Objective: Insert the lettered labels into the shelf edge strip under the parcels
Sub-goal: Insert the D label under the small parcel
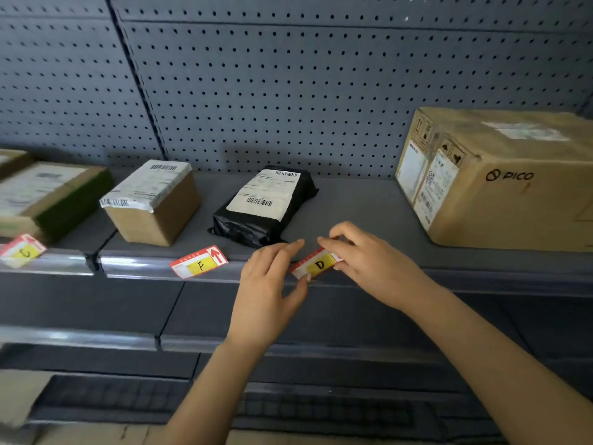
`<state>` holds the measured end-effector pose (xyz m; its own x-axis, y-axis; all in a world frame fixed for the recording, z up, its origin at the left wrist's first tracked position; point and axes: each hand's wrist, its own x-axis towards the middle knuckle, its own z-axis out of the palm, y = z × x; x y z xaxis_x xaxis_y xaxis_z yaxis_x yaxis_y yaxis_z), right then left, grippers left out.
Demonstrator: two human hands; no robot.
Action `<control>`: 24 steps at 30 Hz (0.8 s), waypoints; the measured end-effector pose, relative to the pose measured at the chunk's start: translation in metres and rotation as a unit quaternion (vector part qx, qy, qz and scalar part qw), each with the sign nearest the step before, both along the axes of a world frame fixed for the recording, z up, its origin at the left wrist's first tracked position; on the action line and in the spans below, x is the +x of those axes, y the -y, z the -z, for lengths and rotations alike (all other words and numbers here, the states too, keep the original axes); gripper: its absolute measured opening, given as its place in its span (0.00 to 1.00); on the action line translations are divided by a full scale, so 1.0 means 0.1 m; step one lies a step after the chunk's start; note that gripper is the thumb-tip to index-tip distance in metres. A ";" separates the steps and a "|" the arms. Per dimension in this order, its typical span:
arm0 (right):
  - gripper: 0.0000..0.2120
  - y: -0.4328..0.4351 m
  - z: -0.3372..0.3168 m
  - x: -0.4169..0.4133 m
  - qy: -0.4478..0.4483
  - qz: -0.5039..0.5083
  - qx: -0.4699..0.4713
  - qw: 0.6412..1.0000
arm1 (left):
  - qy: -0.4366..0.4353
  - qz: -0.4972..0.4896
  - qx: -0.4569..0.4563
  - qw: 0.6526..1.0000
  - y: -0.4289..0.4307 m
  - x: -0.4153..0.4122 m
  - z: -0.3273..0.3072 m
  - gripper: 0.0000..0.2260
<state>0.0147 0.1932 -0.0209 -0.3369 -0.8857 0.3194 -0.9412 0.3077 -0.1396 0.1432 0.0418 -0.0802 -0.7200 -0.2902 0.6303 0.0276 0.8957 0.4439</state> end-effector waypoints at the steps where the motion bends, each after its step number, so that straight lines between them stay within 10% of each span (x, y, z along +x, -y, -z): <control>1: 0.19 -0.01 0.00 -0.04 -0.021 -0.010 -0.006 1.000 | 0.001 -0.018 0.001 1.000 -0.04 0.02 0.00 0.21; 24: 0.22 0.73 0.07 1.18 0.015 -0.259 -0.172 0.950 | -0.002 -0.385 -0.066 0.921 -0.21 1.92 -0.26 0.19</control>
<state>0.1331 0.1200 -0.0277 0.1019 -0.7800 0.6174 -0.9479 -0.2644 -0.1776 0.3350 0.0624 -0.0546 -0.3309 -0.6339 0.6990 -0.6364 0.6969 0.3307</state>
